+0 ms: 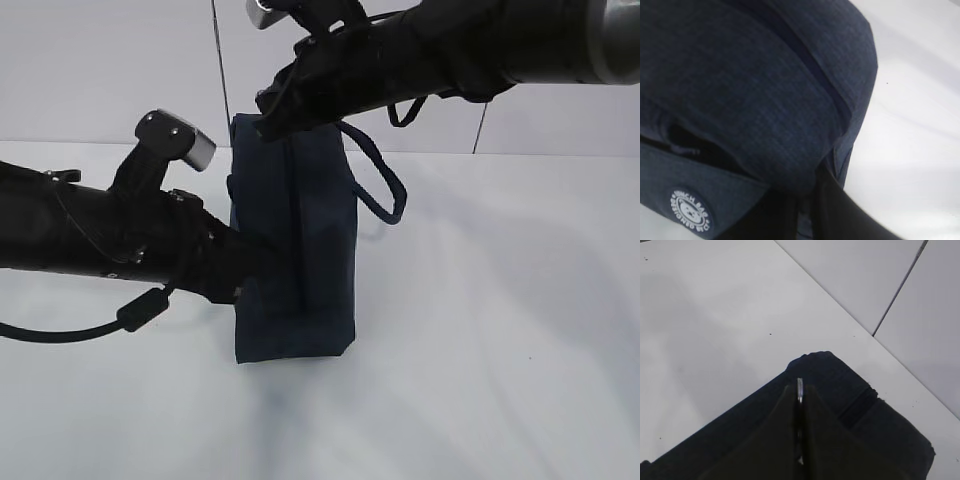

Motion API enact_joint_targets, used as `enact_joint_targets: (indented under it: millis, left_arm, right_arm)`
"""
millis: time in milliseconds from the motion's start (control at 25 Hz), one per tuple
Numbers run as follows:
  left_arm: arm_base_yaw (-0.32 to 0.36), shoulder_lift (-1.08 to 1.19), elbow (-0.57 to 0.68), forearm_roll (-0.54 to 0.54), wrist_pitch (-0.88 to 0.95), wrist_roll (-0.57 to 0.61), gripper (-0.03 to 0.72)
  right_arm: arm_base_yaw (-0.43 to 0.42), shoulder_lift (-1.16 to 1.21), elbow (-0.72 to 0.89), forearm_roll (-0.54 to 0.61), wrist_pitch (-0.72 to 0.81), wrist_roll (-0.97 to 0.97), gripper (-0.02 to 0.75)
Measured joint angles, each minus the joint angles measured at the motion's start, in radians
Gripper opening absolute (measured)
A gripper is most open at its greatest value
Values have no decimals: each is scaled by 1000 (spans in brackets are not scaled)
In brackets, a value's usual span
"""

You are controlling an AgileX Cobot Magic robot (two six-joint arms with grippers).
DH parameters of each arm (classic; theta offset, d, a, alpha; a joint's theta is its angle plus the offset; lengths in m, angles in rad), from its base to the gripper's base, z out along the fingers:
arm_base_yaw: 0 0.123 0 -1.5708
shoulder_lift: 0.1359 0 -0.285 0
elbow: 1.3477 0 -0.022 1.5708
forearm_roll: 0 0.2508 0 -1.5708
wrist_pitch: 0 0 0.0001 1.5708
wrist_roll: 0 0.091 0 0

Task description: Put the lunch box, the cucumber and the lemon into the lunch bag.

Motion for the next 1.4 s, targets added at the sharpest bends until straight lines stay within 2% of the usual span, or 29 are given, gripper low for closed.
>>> enact_joint_targets:
  millis: [800,1400]
  left_arm:
    - [0,-74,136,-20,-6,-26,13]
    - [0,-106,142,83,-10,-124,13]
  right_arm:
    - [0,0,0,-4,-20,-52,5]
    - [0,32,-10,11,-60,-57,5]
